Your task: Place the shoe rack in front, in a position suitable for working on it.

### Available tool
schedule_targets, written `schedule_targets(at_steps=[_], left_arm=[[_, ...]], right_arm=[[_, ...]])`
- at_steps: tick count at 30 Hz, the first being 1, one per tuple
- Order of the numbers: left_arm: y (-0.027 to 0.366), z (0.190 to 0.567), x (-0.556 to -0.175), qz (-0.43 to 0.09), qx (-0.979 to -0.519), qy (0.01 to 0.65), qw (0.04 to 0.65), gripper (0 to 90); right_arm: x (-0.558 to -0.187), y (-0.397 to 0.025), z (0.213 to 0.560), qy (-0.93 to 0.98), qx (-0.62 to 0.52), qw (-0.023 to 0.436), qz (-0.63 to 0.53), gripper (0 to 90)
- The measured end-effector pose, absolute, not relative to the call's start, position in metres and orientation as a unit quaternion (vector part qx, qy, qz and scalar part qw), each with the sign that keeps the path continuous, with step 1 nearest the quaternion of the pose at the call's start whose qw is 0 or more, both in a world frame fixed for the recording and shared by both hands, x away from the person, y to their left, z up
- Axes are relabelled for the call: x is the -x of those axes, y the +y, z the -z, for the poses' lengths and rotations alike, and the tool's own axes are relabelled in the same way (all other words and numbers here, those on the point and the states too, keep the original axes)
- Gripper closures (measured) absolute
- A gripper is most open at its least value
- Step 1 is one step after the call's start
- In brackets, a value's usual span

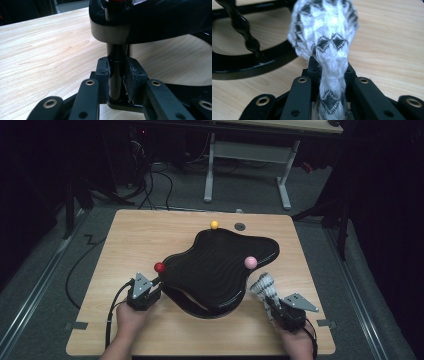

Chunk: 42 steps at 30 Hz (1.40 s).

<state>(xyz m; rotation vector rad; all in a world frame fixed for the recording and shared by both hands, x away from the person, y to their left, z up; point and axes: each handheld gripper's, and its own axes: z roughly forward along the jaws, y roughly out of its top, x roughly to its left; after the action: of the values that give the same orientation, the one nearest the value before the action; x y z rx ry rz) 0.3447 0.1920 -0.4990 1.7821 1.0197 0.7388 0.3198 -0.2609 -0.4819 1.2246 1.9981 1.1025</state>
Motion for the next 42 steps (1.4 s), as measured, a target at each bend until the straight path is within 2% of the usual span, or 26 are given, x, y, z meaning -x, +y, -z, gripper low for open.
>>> schedule_targets(at_steps=[4,7,12,25,30,36,38,42], left_arm=[[0.191,0.5,-0.347,-0.303,-0.72,0.421,0.46,73.4],[0.192,0.499,-0.344,-0.309,-0.719,0.426,0.455,68.6],[0.196,0.495,-0.333,-0.311,-0.708,0.431,0.465,62.6],[0.19,0.496,-0.304,-0.306,-0.727,0.415,0.453,56.2],[0.191,0.495,-0.297,-0.298,-0.725,0.415,0.462,54.5],[0.187,0.496,-0.289,-0.303,-0.735,0.406,0.45,53.4],[0.185,0.496,-0.287,-0.305,-0.739,0.398,0.45,55.6],[0.177,0.497,-0.286,-0.302,-0.747,0.383,0.452,57.1]], right_arm=[[-0.317,-0.246,0.479,0.75,-0.432,0.262,-0.427,76.4],[-0.314,-0.228,0.48,0.766,-0.41,0.239,-0.433,76.1],[-0.308,-0.201,0.488,0.796,-0.376,0.227,-0.416,76.5],[-0.32,-0.156,0.492,0.818,-0.336,0.188,-0.427,76.6],[-0.318,-0.151,0.47,0.803,-0.327,0.207,-0.453,76.8],[-0.316,-0.154,0.424,0.769,-0.307,0.25,-0.502,75.8],[-0.314,-0.156,0.409,0.757,-0.299,0.258,-0.52,75.9],[-0.313,-0.157,0.406,0.757,-0.29,0.271,-0.519,75.8]])
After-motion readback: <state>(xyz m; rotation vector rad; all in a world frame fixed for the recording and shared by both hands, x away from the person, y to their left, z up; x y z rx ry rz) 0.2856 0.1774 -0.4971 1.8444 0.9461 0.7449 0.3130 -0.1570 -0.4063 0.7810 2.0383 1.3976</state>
